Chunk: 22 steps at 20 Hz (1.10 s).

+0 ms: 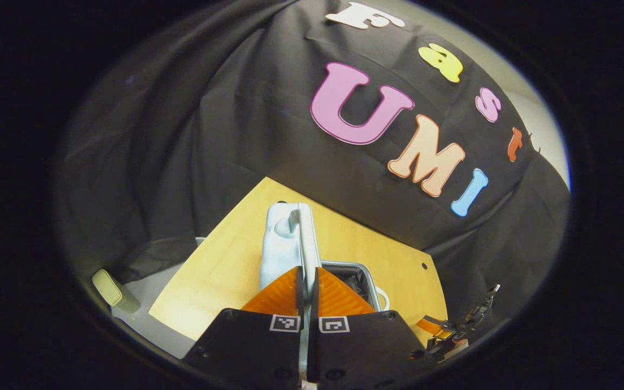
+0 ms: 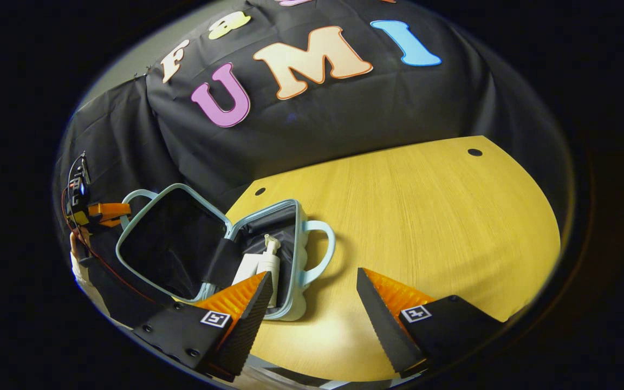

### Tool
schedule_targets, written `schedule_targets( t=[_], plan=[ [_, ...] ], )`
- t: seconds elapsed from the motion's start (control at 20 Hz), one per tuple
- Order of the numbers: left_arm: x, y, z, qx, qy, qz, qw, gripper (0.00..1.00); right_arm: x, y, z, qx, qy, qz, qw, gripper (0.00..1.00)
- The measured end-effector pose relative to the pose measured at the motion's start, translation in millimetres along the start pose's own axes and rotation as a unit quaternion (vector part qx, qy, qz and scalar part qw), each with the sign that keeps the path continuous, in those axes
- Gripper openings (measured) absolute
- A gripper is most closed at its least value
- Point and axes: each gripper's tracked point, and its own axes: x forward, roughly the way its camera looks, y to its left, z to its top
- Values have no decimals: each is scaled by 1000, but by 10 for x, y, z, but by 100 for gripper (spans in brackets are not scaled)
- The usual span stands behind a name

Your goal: First open the suitcase, pack the skin care products into it, and then close the suitcase.

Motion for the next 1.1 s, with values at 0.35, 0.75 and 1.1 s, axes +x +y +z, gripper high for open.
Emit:
schedule_targets(
  t=[0.35,0.75,1.1],
  plan=[
    [116,-893,-231,50,17,14,998,0,-136,-412,181,-13,-9,11,1000,98],
    [710,-1970,-1026,114,86,-16,990,0,-327,-874,300,-9,-13,20,1000,98],
    [1228,-2263,-1730,132,150,-17,980,0,-507,-1307,271,8,-20,-3,1000,98]
  ],
)
